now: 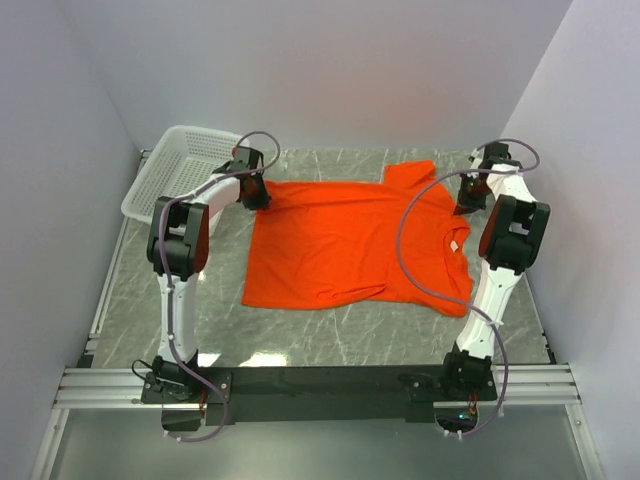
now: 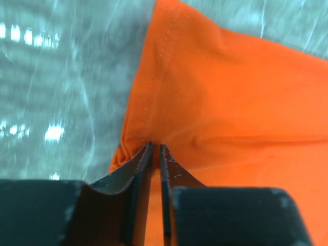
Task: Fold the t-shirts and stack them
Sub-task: Flatten the tshirt out
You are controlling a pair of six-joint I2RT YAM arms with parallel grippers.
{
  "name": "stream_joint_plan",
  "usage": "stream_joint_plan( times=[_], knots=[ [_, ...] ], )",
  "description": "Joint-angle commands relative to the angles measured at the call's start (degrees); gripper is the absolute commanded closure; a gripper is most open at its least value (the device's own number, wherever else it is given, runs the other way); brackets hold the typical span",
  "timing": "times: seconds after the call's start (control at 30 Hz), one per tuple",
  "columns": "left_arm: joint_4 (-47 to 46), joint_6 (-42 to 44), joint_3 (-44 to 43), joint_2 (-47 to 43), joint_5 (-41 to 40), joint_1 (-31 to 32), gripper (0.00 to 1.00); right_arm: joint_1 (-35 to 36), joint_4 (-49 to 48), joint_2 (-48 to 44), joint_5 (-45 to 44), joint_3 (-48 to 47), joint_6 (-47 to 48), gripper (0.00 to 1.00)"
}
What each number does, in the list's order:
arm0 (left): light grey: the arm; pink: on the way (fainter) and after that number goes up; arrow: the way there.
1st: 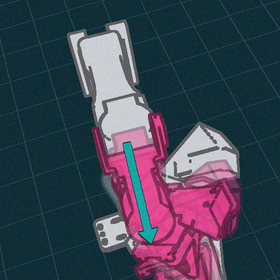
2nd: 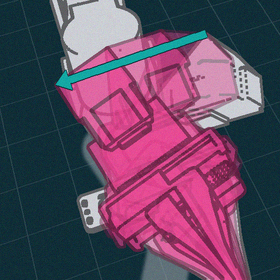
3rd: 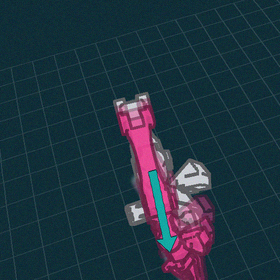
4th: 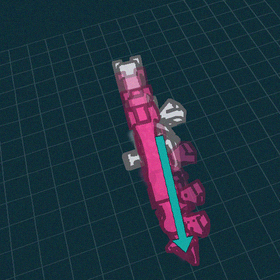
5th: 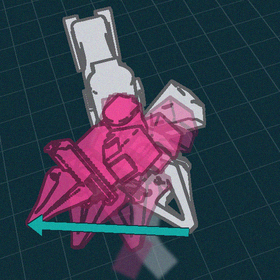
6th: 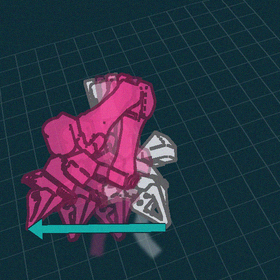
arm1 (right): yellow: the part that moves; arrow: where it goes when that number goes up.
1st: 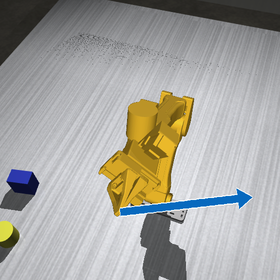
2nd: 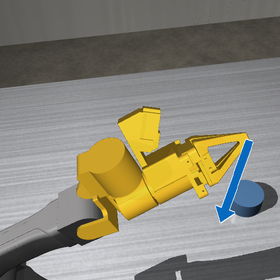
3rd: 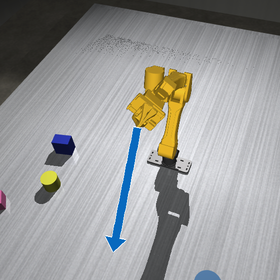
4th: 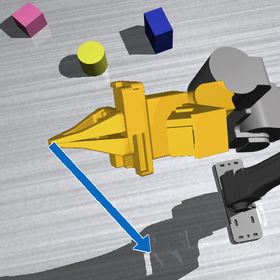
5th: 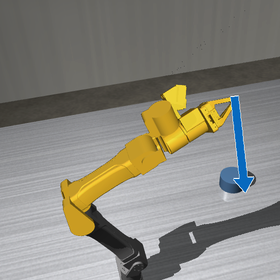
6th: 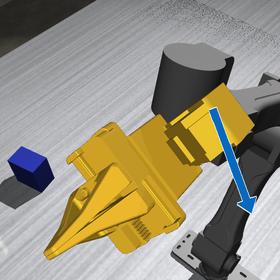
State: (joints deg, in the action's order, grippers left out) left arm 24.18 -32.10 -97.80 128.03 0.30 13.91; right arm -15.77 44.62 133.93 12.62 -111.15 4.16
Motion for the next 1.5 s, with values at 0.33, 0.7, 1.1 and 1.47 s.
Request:
stream_joint_plan(
  times=[0.33, 0.7, 1.1, 1.47],
  knots=[
    [0.51, 0.37, 31.07, -16.75, 4.36, 1.73, 0.84, -5.32, -0.06, -15.53, -0.23, 24.74, 9.0, 0.99],
    [-0.37, 0.36, 34.36, -31.87, 3.05, 3.67, 0.47, -5.68, 1.08, -23.02, 7.67, 27.15, 16.84, 0.41],
    [3.41, 2.3, 20.81, -21.69, 0.15, 0.5, 0.42, 2.85, 6.79, -6.15, 15.59, -2.47, 14.04, 0.33],
    [5.43, 3.44, 11.24, -10.71, -3.28, 0.59, 0.52, 5.05, 6.09, 2.91, 12.87, -12.77, 6.56, 0.36]
  ],
)
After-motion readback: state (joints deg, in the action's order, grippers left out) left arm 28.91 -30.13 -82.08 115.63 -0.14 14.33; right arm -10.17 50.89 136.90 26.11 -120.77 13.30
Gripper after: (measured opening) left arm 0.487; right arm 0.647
